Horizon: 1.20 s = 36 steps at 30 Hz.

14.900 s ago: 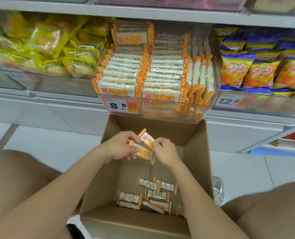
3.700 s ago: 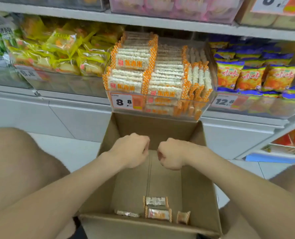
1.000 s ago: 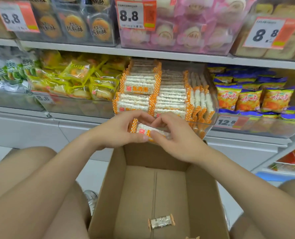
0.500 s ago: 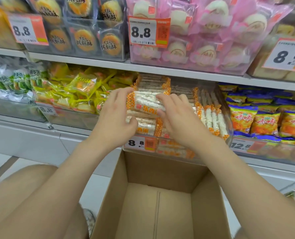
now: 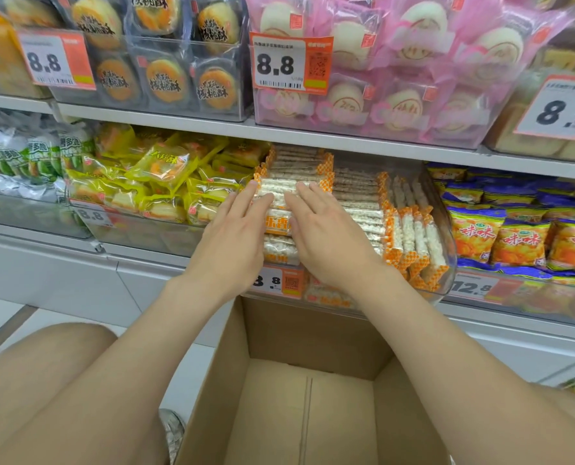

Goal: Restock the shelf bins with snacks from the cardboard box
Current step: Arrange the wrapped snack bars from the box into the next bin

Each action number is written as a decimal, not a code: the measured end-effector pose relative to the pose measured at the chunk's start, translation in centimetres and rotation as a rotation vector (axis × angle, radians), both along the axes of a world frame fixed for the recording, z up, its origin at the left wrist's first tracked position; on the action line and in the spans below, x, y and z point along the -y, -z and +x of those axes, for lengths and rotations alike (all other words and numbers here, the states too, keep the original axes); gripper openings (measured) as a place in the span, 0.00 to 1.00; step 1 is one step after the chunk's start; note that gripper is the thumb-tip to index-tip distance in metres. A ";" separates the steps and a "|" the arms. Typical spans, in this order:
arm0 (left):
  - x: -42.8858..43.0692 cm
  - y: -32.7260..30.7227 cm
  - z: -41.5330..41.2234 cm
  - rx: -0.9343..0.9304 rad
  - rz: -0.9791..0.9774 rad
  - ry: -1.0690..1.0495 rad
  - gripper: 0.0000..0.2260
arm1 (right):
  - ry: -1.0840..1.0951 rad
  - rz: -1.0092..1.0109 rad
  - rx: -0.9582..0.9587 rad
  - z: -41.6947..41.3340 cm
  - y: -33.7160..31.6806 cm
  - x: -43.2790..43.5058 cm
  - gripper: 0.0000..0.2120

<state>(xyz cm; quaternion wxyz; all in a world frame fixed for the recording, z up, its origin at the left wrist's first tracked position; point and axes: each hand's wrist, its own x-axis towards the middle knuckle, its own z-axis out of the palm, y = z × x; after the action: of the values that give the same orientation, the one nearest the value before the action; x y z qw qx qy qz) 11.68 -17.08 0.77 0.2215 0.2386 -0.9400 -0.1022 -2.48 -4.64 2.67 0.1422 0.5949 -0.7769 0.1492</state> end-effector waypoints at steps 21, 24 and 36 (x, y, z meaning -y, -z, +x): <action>-5.5 -1.6 2.2 -0.458 -0.256 0.007 0.04 | -0.024 -0.372 0.092 3.3 -2.2 -5.6 0.09; -8.4 0.2 3.0 -0.262 -0.030 0.153 0.05 | -0.033 -0.043 0.237 4.6 -1.6 -9.4 0.07; -17.5 21.4 1.6 1.167 0.191 0.662 0.10 | 0.007 1.291 0.340 5.0 15.0 -19.0 0.08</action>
<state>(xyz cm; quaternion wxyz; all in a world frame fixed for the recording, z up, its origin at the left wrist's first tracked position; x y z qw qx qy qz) 13.27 0.38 -20.59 -0.3874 -0.0271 -0.9159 -0.1017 2.53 14.32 -12.30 -0.3664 0.5264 -0.7237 -0.2547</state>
